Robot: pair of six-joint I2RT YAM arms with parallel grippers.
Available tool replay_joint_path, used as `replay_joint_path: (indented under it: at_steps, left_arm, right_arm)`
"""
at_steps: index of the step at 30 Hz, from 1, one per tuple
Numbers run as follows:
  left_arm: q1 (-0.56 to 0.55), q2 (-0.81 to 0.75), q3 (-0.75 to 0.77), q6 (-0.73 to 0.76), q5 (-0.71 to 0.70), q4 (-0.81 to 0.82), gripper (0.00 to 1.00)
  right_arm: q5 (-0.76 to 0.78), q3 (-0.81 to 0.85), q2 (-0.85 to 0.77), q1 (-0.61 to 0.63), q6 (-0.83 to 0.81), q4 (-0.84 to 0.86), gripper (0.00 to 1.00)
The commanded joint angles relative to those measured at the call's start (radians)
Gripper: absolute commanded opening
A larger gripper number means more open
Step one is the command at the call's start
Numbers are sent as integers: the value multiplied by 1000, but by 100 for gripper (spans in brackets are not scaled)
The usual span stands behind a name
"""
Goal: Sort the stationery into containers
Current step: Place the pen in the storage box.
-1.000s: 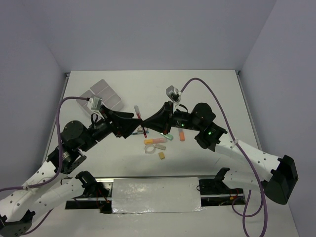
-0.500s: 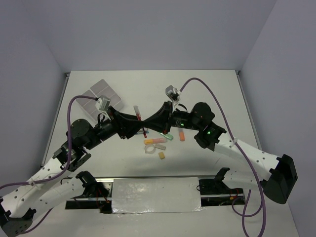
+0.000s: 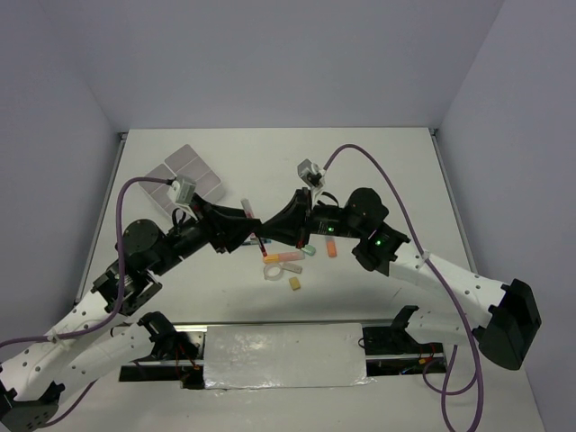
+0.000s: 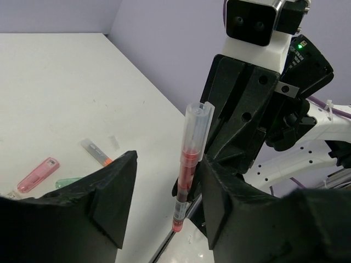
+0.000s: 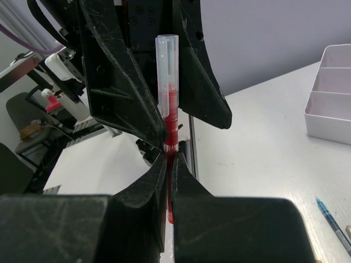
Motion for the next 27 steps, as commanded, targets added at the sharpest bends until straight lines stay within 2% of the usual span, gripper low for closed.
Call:
replay_joint_path:
  at_steps: [1, 2, 5, 7, 8, 9, 10, 11, 12, 13, 15, 16, 19, 20, 21, 22, 23, 25, 26, 27]
  left_arm:
    - [-3, -3, 35, 21, -1, 44, 60]
    - [-3, 0, 35, 21, 4, 43, 57]
    - [-3, 6, 35, 23, 13, 47, 35]
    - [-3, 14, 33, 24, 24, 46, 27]
    - [-3, 17, 35, 26, 24, 46, 20]
    - [-1, 20, 35, 27, 25, 44, 5]
    - [-3, 27, 36, 27, 22, 41, 0]
    - [-3, 32, 41, 35, 24, 34, 0]
    - [-3, 35, 42, 41, 25, 34, 0]
    - [-3, 40, 42, 49, 22, 32, 0]
    - [-3, 37, 44, 69, -36, 2, 0]
    - [-3, 31, 44, 81, -79, -17, 0]
    - [-3, 37, 51, 164, -337, -101, 0]
    - [-3, 40, 48, 173, -510, -112, 0]
    - [-3, 55, 44, 188, -595, -106, 0]
    - [-3, 66, 39, 210, -777, -100, 0]
    - [-3, 79, 35, 214, -883, -85, 0]
    - [2, 139, 25, 236, -1090, -7, 0]
    - [8, 161, 24, 247, -1281, 33, 0]
    - [49, 202, 6, 286, -1348, 152, 0]
  right_arm:
    - [-14, 5, -1, 13, 1, 52, 0]
    - [-11, 7, -1, 13, 0, 49, 0]
    - [-9, 11, 2, 16, -1, 43, 0]
    - [-9, 14, 5, 16, 2, 43, 0]
    - [-11, 19, 7, 16, 2, 40, 0]
    - [-11, 19, 8, 16, 2, 38, 0]
    - [-9, 22, 14, 16, 4, 35, 0]
    - [-12, 26, 18, 16, 4, 35, 0]
    - [-23, 27, 22, 13, 4, 38, 7]
    - [-25, 27, 28, 11, 4, 41, 42]
    - [-10, 25, 28, 1, -6, 26, 97]
    - [10, 22, 15, -8, -10, -9, 100]
    - [81, -47, -57, -65, -35, -47, 100]
    - [108, -62, -83, -76, -55, -66, 100]
    - [171, -76, -132, -93, -64, -89, 100]
    - [196, -102, -155, -100, -87, -128, 100]
    - [214, -113, -177, -105, -98, -143, 100]
    - [236, -139, -234, -116, -111, -170, 100]
    - [239, -145, -249, -116, -124, -178, 100]
    - [244, -154, -274, -116, -128, -192, 100]
